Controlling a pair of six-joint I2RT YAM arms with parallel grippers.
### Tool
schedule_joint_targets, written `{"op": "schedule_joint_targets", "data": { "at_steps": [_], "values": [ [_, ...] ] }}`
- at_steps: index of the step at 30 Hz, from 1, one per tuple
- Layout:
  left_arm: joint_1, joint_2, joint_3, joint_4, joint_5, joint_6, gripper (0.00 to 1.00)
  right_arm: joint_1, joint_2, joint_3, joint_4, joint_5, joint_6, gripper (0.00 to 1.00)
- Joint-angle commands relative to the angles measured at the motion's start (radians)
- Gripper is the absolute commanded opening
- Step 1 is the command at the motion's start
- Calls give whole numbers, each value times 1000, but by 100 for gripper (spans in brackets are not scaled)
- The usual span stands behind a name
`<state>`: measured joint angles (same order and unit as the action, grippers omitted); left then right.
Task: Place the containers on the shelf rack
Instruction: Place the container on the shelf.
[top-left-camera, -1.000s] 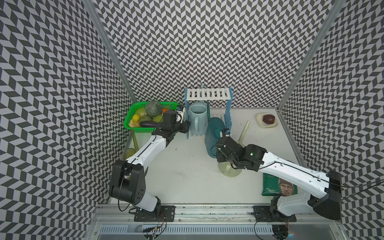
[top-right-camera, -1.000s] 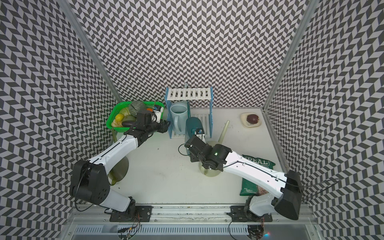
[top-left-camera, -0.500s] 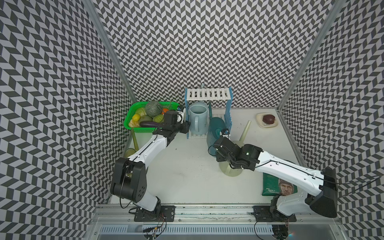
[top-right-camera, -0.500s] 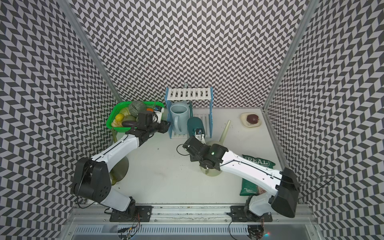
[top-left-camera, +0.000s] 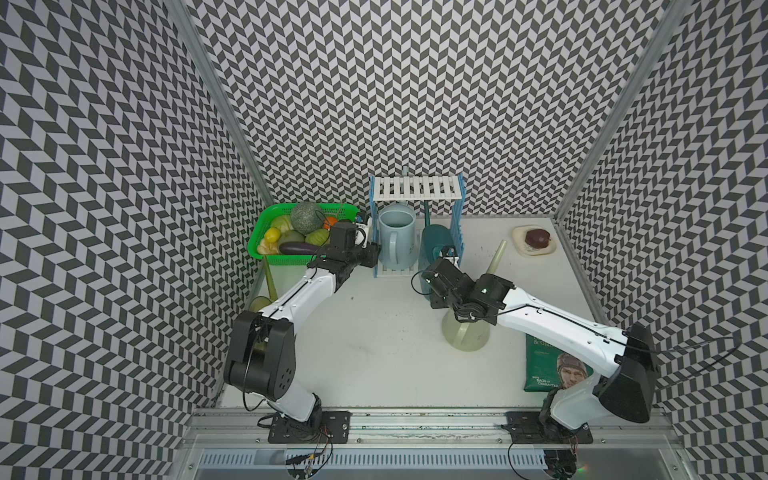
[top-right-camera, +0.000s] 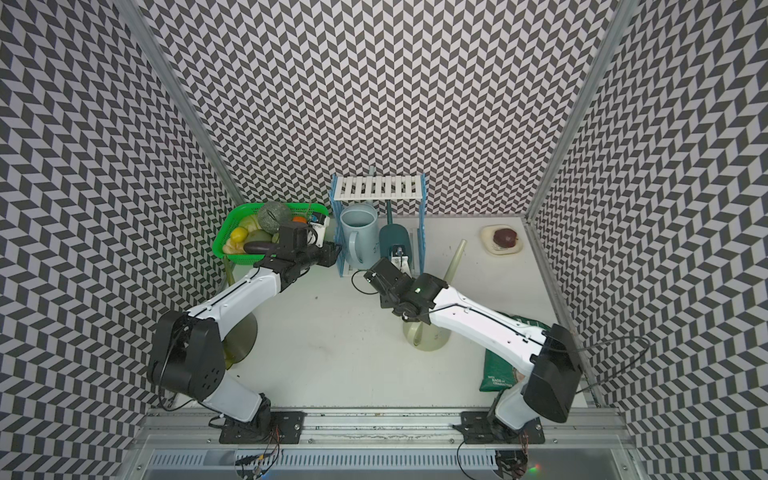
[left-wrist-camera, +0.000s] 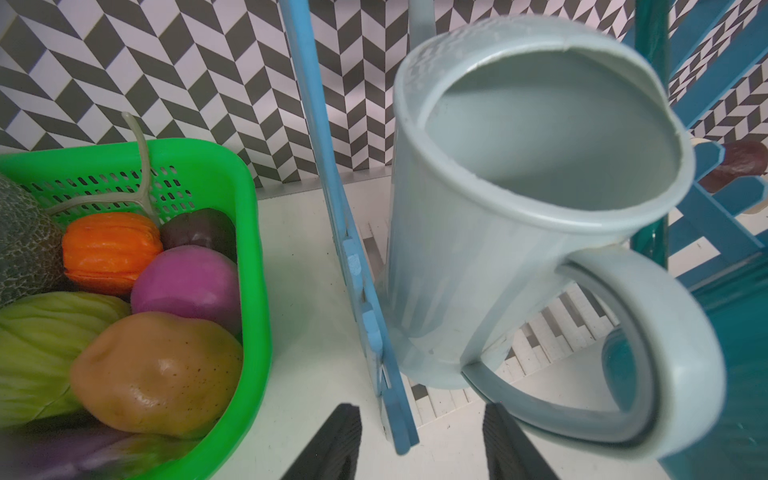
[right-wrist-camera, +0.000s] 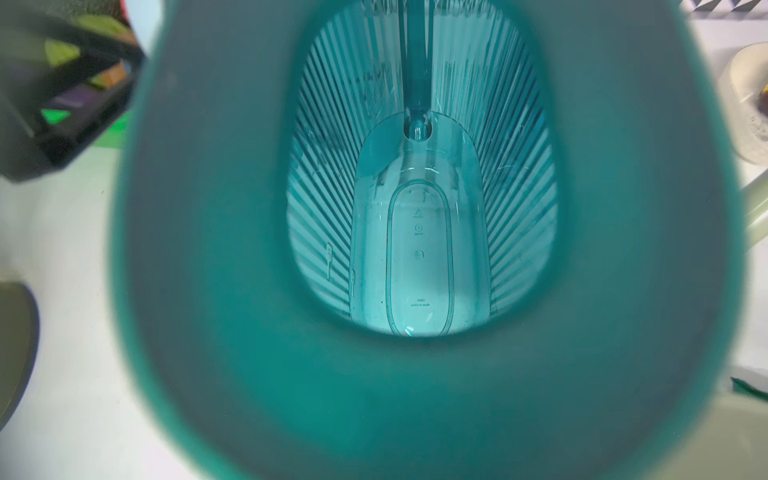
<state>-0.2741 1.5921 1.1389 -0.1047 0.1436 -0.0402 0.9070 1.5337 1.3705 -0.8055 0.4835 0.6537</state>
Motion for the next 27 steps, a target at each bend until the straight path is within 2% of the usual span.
{"op": "schedule_joint_targets", "data": {
  "at_steps": [1,27],
  "values": [
    [3,24,5,35,0,0,51,-27,5,46,111,46,-34,0],
    [3,68,10,36,-3,-15,46,-211,276,207,266,-49,-128,0]
  ]
}}
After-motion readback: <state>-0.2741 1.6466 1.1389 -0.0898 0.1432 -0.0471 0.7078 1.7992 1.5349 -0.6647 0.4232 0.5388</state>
